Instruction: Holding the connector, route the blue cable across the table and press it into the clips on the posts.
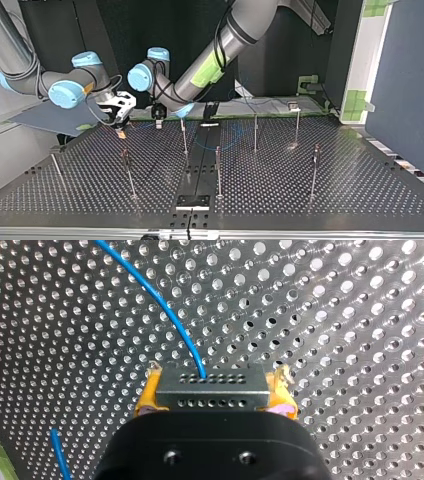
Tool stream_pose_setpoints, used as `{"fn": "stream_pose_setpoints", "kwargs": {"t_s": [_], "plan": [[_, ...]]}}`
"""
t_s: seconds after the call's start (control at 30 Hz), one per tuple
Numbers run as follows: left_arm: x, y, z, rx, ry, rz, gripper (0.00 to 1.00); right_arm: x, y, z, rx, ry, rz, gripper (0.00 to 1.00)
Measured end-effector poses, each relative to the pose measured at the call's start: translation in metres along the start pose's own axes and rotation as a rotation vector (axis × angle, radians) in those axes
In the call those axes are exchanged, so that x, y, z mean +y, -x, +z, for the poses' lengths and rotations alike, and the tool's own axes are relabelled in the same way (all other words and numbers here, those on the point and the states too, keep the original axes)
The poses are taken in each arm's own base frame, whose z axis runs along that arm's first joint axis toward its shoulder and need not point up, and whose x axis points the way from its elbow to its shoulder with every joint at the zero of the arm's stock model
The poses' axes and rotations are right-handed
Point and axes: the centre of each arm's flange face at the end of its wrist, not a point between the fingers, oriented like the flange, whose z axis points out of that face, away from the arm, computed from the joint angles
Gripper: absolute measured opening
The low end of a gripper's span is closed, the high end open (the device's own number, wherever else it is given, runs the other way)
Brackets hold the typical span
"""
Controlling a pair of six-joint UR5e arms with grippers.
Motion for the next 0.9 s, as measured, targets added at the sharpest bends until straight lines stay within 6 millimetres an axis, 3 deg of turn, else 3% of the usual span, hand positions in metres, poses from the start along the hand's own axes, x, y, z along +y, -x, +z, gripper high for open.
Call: {"fn": "stream_pose_setpoints", "kwargs": {"t_s": [0.03, 0.07, 0.1, 0.13, 0.2, 0.23, 0.27, 0.57, 0.9], "plan": [[0.000, -0.002, 0.000, 0.002, 0.001, 0.001, 0.71, 0.000, 0.000, 0.000, 0.000, 0.000, 0.000, 0.00], [0.000, -0.003, 0.000, 0.003, 0.000, 0.003, 0.61, 0.000, 0.000, 0.000, 0.000, -0.001, 0.000, 0.00], [0.000, -0.004, 0.000, 0.004, 0.000, 0.004, 0.43, 0.000, 0.000, 0.000, 0.000, -0.002, 0.000, 0.00], [-0.001, -0.004, 0.000, 0.005, -0.001, 0.005, 0.43, 0.000, 0.000, 0.000, -0.001, -0.003, 0.000, 0.00], [-0.001, -0.005, -0.001, 0.006, -0.002, 0.007, 0.15, 0.000, 0.000, 0.000, -0.001, -0.005, 0.000, 0.00], [-0.001, -0.005, -0.001, 0.005, -0.001, 0.008, 0.15, 0.000, 0.000, 0.000, -0.001, -0.005, 0.000, 0.00], [-0.001, -0.005, -0.001, 0.005, -0.001, 0.008, 0.00, -0.001, 0.000, 0.000, -0.001, -0.006, 0.000, 0.00], [-0.004, 0.006, -0.003, 0.010, 0.010, -0.001, 0.00, -0.004, -0.013, -0.003, 0.019, -0.013, -0.009, 0.00], [-0.010, 0.056, -0.022, -0.023, 0.065, -0.015, 0.00, -0.023, -0.065, -0.027, 0.092, -0.056, -0.015, 0.00]]}}
